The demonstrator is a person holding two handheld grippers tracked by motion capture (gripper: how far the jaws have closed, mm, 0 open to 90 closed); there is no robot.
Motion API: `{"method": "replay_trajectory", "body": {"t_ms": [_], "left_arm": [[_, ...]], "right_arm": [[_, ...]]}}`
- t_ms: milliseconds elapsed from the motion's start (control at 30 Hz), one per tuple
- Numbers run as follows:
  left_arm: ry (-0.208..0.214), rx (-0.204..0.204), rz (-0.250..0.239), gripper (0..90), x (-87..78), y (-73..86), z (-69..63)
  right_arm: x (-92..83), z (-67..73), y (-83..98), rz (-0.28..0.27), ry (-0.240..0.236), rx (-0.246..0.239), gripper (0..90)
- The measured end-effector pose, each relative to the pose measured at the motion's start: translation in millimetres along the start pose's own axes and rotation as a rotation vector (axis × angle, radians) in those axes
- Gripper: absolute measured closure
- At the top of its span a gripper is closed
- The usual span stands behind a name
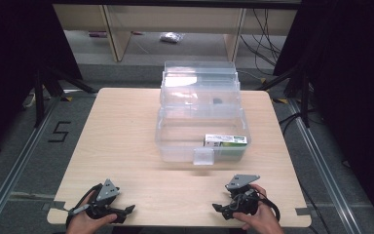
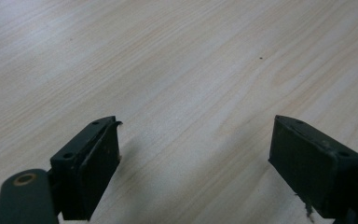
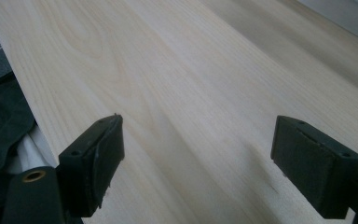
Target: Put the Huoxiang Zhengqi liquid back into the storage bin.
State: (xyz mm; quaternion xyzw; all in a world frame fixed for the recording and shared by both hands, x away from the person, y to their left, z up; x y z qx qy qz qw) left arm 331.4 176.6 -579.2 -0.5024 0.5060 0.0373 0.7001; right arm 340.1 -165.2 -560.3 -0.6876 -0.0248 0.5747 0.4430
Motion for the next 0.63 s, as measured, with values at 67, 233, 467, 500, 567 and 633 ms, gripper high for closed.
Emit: {"method": "replay_trajectory", "body": {"t_ms": [67, 233, 467, 500, 567, 633], "left_arm": [[0.0, -0.001, -0.001, 15.4, -0.2, 0.1, -0.3], [0.004, -0.008, -0.01, 15.4, 0.3, -1.0, -1.4], [0.0, 0.0, -0.003, 15.4, 0.0, -0.3, -0.3], [0.0, 0.001, 0.0, 15.4, 0.0, -0.1, -0.2], [0.0, 0.002, 0.0, 15.4, 0.0, -0.1, -0.2], [0.001, -0.009, -0.009, 15.4, 0.1, -0.6, -0.9]], "right_arm": [[-1.6, 0.9, 1.4, 0.008, 0.008, 0.014, 17.2], [-2.8, -0.1, 2.4, 0.009, 0.024, 0.022, 17.1], [-1.6, -1.4, 0.9, -0.012, 0.027, 0.004, 17.2], [-1.9, -1.0, 0.5, -0.013, 0.026, 0.011, 17.1], [-3.5, -1.6, 0.9, -0.004, 0.023, 0.004, 17.1], [-3.6, -1.2, 0.9, -0.004, 0.021, 0.014, 17.1]]}}
Point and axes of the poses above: each handheld gripper's, and its own axes: x roughly forward along the jaws, y roughly out of its underside, z roughly to its left, the point moved 9 cm from there along x, roughly forward along the jaws, and after that the axes turned 3 degrees about -x, right-handed, at the moved point
